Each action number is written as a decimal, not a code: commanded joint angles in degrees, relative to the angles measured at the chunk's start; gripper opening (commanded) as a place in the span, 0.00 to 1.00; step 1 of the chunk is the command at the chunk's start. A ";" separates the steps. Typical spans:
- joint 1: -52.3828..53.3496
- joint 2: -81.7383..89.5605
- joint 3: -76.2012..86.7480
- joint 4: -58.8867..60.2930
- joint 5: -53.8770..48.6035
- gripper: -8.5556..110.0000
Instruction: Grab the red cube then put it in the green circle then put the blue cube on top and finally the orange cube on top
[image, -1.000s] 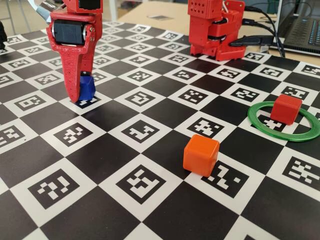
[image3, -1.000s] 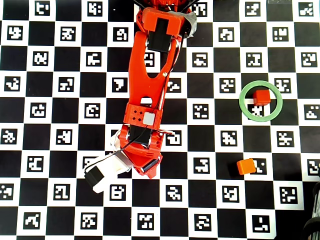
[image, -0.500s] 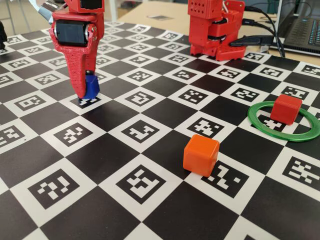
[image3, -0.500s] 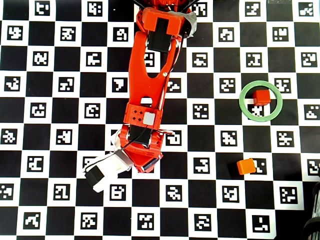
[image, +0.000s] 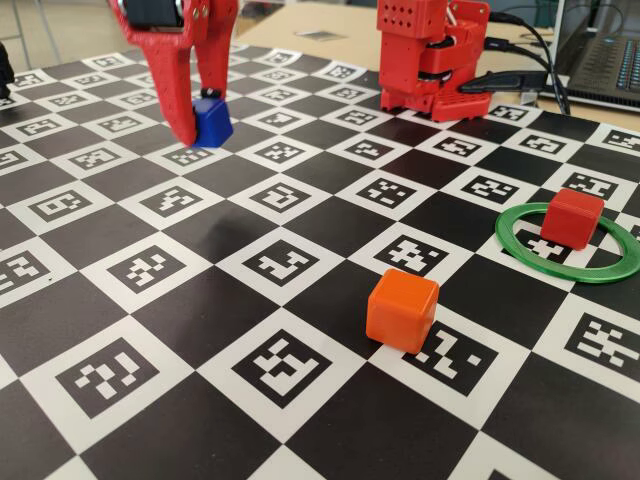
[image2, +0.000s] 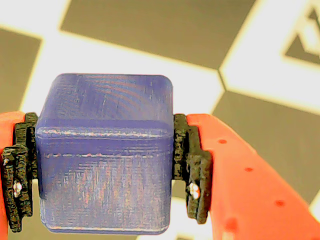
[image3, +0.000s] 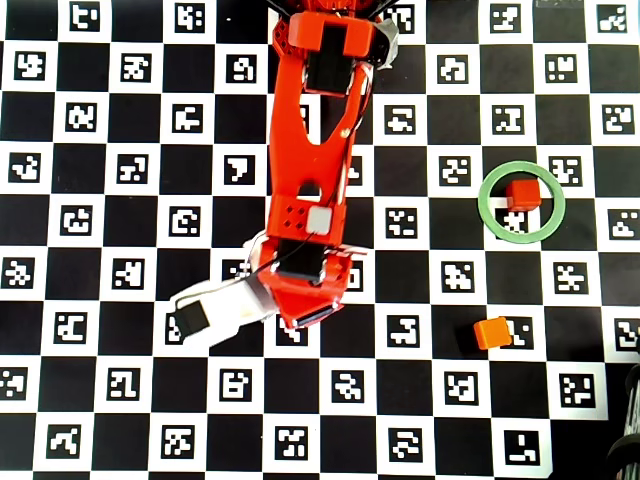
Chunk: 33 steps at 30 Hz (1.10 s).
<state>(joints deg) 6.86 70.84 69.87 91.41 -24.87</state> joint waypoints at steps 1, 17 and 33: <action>-3.25 9.32 -5.80 5.71 6.59 0.11; -26.89 12.39 -9.49 13.80 34.89 0.12; -38.32 9.67 -13.54 14.15 64.25 0.10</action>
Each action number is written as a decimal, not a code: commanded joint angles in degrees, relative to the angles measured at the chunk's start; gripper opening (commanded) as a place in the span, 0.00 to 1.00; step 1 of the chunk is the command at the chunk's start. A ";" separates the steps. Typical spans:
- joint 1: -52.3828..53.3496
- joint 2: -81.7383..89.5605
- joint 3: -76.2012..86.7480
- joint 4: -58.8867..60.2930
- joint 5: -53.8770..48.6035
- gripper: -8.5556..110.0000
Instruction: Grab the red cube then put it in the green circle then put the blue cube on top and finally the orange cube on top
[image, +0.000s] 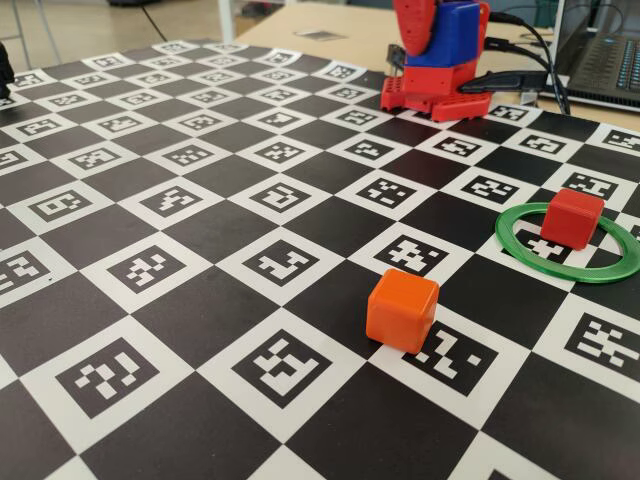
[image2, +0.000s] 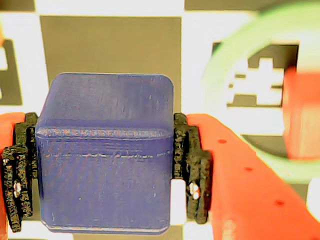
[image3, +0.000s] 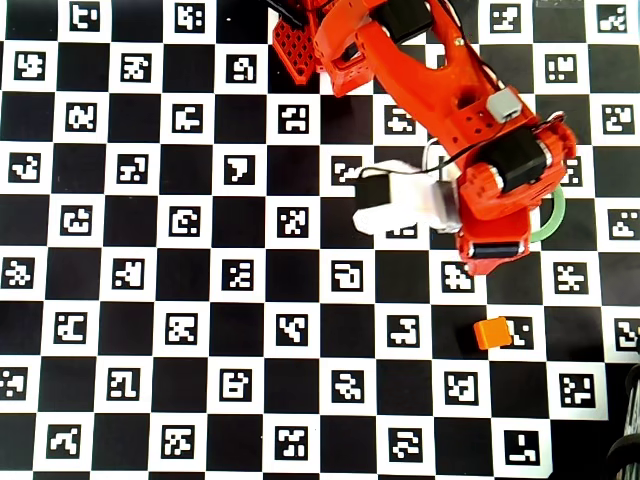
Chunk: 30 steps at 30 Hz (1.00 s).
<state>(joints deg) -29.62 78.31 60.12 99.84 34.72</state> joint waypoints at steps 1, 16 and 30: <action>-2.55 2.29 -3.87 5.71 5.54 0.10; -15.38 -1.41 -9.58 4.31 10.99 0.09; -16.35 -4.92 -4.83 -4.22 13.45 0.09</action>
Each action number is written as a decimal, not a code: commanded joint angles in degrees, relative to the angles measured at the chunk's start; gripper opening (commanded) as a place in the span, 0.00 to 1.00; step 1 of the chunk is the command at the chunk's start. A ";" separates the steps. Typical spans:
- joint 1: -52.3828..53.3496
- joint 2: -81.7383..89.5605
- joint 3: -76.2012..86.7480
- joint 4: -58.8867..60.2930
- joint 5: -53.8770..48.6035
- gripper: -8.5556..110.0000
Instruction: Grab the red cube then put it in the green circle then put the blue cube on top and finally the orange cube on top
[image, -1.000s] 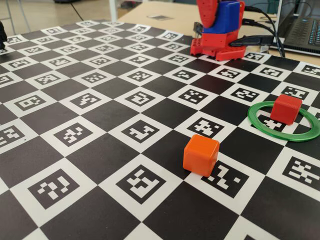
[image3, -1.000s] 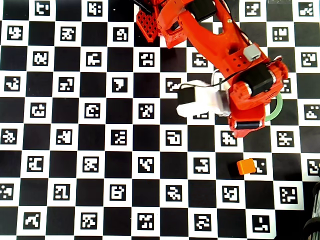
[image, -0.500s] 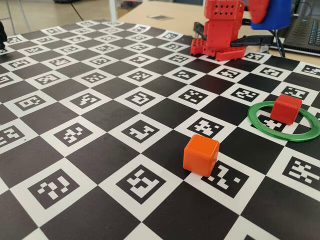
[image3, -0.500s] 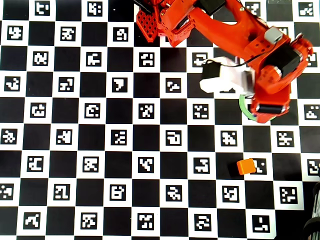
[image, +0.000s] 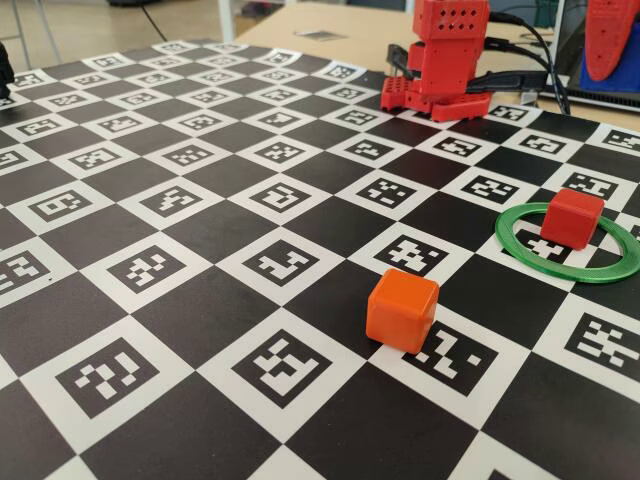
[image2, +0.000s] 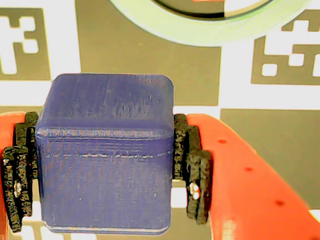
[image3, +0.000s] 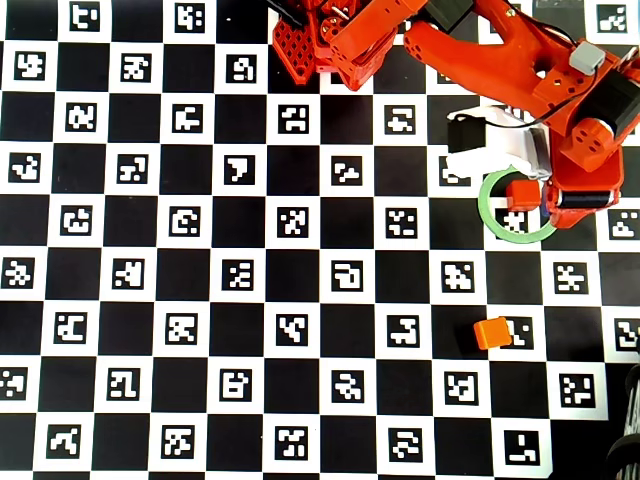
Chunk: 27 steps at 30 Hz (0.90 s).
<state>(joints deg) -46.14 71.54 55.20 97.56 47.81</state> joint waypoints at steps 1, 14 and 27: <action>-0.09 2.20 1.14 -2.64 0.44 0.09; -1.67 7.29 12.39 -10.72 1.05 0.09; -1.67 13.27 21.45 -15.29 0.79 0.09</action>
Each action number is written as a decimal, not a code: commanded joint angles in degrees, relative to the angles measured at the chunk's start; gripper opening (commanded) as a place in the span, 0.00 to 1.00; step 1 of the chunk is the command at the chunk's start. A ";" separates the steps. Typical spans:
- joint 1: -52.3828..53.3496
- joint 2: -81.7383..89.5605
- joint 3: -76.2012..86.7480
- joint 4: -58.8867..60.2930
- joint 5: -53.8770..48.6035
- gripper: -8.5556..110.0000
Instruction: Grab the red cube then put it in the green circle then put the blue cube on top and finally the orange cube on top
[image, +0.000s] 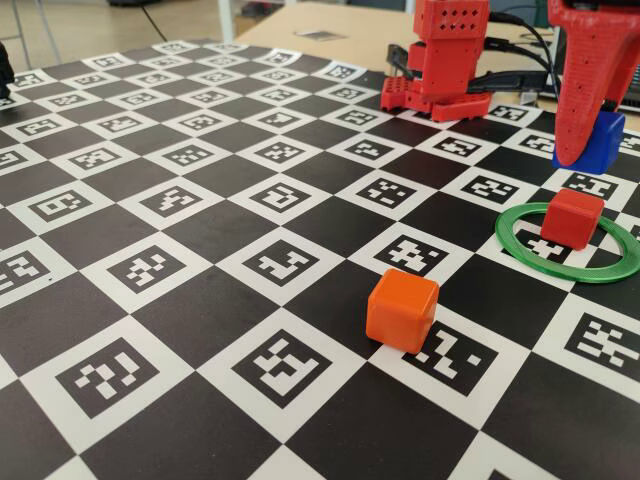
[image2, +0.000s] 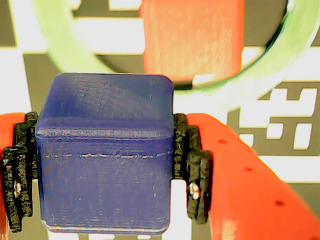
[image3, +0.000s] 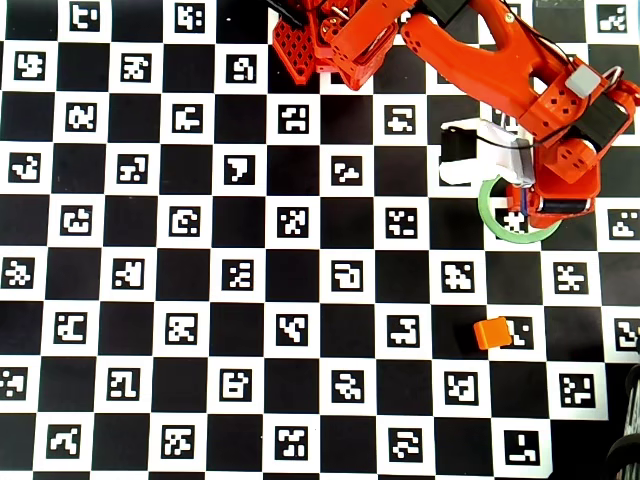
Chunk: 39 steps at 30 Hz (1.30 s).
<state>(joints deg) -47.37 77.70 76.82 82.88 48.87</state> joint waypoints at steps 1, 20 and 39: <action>-0.53 7.65 0.44 -0.88 -0.26 0.09; -3.43 9.58 9.05 -7.47 -0.79 0.09; -3.96 8.35 13.36 -10.99 -1.93 0.09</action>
<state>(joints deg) -50.80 82.71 90.79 72.51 47.29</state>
